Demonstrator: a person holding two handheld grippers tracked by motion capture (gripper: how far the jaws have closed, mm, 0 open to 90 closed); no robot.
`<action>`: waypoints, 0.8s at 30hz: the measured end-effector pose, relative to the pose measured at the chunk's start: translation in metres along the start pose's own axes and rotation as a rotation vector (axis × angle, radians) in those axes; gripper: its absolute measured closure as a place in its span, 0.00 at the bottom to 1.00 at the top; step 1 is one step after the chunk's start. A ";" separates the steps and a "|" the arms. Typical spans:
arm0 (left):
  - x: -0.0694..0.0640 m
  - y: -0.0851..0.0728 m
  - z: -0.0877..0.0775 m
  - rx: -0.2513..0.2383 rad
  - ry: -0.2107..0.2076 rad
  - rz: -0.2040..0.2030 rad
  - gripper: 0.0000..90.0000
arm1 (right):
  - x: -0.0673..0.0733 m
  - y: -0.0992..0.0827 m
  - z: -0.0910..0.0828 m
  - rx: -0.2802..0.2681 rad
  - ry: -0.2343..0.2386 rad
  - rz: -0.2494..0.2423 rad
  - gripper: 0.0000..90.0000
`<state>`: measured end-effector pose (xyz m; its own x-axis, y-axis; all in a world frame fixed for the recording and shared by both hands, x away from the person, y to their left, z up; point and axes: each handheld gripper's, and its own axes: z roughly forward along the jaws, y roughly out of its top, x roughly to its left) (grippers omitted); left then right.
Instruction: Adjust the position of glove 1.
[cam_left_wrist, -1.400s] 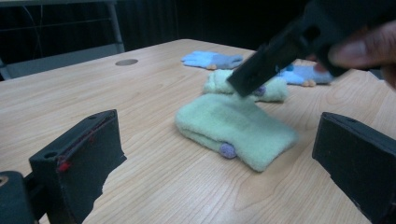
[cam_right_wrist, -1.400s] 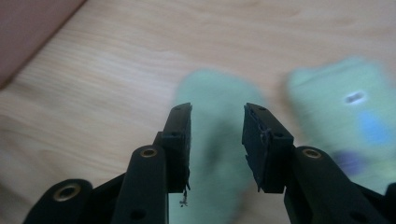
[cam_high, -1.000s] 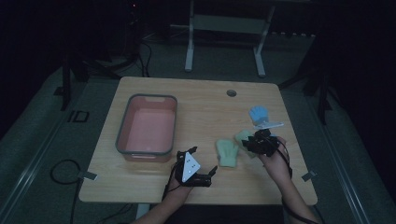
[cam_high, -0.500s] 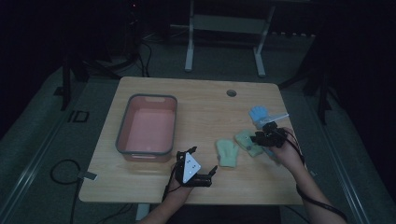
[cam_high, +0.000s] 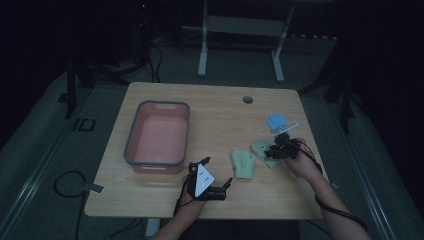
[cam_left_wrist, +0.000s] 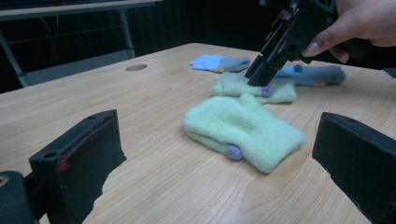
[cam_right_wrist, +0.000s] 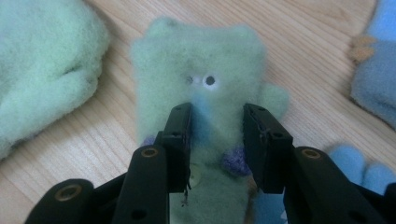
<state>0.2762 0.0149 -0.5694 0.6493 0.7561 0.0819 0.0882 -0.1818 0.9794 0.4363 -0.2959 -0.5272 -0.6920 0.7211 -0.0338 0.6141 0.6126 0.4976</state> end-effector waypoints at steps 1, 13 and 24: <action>0.000 0.000 0.000 0.001 0.001 0.004 0.02 | 0.001 0.001 0.000 0.008 -0.006 -0.005 0.70; -0.001 0.000 0.000 0.004 0.004 0.010 0.02 | 0.019 0.006 -0.002 0.027 -0.083 0.058 0.92; 0.000 0.000 0.000 0.004 0.013 -0.005 0.02 | 0.044 0.026 -0.066 -0.113 -0.187 0.248 0.92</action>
<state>0.2766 0.0149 -0.5692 0.6387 0.7653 0.0798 0.0945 -0.1810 0.9789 0.3972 -0.2694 -0.4588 -0.4383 0.8973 -0.0529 0.7020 0.3785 0.6032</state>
